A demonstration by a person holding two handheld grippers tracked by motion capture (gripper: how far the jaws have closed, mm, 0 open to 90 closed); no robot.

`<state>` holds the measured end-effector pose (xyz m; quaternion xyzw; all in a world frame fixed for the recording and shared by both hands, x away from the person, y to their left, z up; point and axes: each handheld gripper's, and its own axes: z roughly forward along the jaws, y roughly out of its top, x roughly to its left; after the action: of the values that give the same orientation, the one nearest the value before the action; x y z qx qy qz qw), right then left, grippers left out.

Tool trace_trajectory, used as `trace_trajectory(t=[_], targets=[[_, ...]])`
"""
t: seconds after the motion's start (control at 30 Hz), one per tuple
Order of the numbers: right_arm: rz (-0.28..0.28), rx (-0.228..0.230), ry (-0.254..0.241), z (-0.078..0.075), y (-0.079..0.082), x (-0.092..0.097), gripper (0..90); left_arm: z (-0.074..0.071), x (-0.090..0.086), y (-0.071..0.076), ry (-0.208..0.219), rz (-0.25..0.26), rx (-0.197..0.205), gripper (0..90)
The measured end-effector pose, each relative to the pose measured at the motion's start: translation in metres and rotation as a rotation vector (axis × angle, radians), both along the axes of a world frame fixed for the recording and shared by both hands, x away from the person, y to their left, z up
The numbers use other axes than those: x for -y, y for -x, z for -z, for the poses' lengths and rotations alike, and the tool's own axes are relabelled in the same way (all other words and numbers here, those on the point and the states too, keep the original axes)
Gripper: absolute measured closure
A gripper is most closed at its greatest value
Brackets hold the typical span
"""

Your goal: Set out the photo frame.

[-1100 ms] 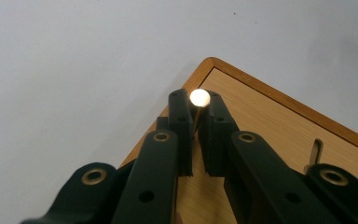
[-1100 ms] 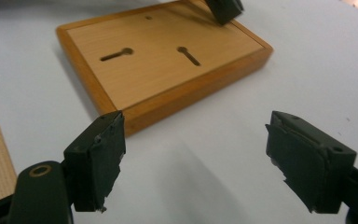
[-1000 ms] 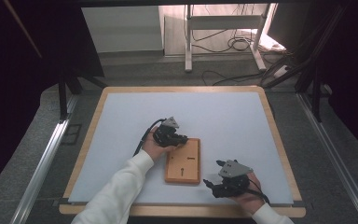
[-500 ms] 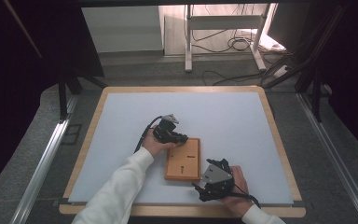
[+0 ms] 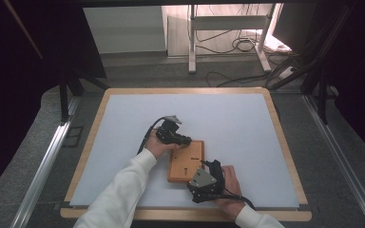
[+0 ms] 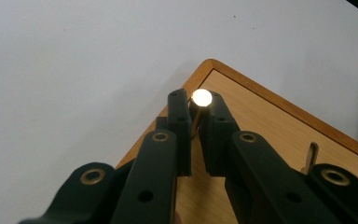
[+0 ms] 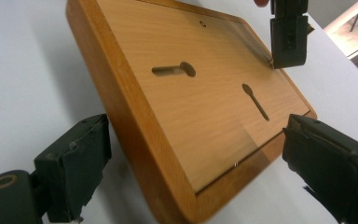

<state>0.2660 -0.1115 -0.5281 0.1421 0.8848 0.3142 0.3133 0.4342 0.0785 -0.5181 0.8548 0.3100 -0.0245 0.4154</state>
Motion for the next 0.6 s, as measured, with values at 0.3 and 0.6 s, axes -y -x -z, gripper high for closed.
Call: trace_trajectory(t=[0.3, 0.6], targets=[[-0.014, 0.123, 0.059, -0.001, 0.004, -0.008, 14.3, 0.001, -0.001, 0.0, 0.005, 0.004, 0.02, 84.5], [-0.024, 0.152, 0.064, -0.008, 0.005, -0.003, 26.1, 0.0, 0.0, 0.003, -0.012, 0.006, 0.062, 81.6]])
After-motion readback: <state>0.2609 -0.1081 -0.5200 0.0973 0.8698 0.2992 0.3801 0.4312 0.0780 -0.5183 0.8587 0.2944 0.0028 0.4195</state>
